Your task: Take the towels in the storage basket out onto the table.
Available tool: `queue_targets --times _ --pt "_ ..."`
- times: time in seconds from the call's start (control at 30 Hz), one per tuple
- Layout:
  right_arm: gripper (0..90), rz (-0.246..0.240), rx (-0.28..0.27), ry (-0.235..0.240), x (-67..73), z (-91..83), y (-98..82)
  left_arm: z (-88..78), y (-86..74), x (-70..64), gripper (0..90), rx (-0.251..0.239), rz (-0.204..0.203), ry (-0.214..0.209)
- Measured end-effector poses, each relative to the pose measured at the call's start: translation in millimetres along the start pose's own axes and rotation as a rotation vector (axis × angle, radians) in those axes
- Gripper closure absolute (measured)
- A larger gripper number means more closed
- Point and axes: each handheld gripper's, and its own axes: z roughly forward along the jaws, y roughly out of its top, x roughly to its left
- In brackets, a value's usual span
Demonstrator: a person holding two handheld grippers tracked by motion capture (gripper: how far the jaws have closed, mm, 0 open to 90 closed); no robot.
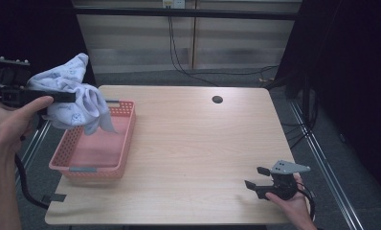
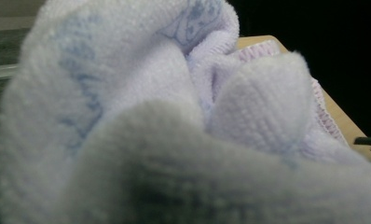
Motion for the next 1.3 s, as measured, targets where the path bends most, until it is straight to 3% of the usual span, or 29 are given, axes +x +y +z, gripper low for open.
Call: queue_targets --times 0.33,0.57,0.6,0.67,0.9,0.97,1.0,1.03,1.1,1.13,1.2,1.23,1.3 --pt "26.7 0.0 -0.002 0.002 -0.3 -0.2 0.1 17.8 18.4 -39.5 52.4 -0.017 0.077 -0.073" --pt "26.7 -0.004 -0.005 0.003 -0.3 -0.6 0.1 50.7 16.2 -64.9 52.1 0.006 0.104 -0.127" --pt "26.7 -0.002 -0.006 0.003 -0.5 -0.9 0.0 66.7 12.8 -72.8 52.1 0.02 0.116 -0.147" --pt "26.7 -0.002 -0.006 -0.001 -0.8 -0.9 0.0 82.1 9.4 -82.1 51.9 0.039 0.133 -0.163" --pt "26.7 0.004 -0.005 -0.002 -1.9 -2.0 -0.3 127.5 -8.4 -120.5 51.5 0.073 0.179 -0.245" --pt "26.7 0.005 -0.004 -0.003 -1.7 -2.0 -0.3 134.4 -12.1 -125.2 51.4 0.08 0.187 -0.252" --pt "26.7 0.005 -0.003 -0.001 -1.4 -2.3 -0.3 149.2 -20.1 -134.7 51.0 0.099 0.201 -0.257" --pt "26.7 0.006 -0.003 -0.001 -1.4 -2.5 -0.4 149.2 -20.1 -134.7 50.8 0.099 0.201 -0.257" --pt "26.8 0.006 -0.004 -0.002 -1.6 -2.8 -0.7 172.6 -34.1 -146.5 50.4 0.124 0.202 -0.274" --pt "26.8 0.008 -0.004 -0.002 -1.6 -3.0 -0.7 172.6 -34.1 -146.5 50.2 0.124 0.202 -0.274" --pt "26.8 0.006 -0.005 -0.002 -2.0 -3.1 -0.8 187.8 -44.5 -154.9 50.0 0.147 0.226 -0.29" --pt "26.8 0.005 -0.005 0.0 -2.0 -3.3 -0.8 203.0 -56.1 -163.5 49.5 0.169 0.235 -0.305" --pt "26.8 0.005 -0.005 0.001 -1.9 -3.2 -0.8 218.2 -68.9 -171.0 49.4 0.194 0.251 -0.314"
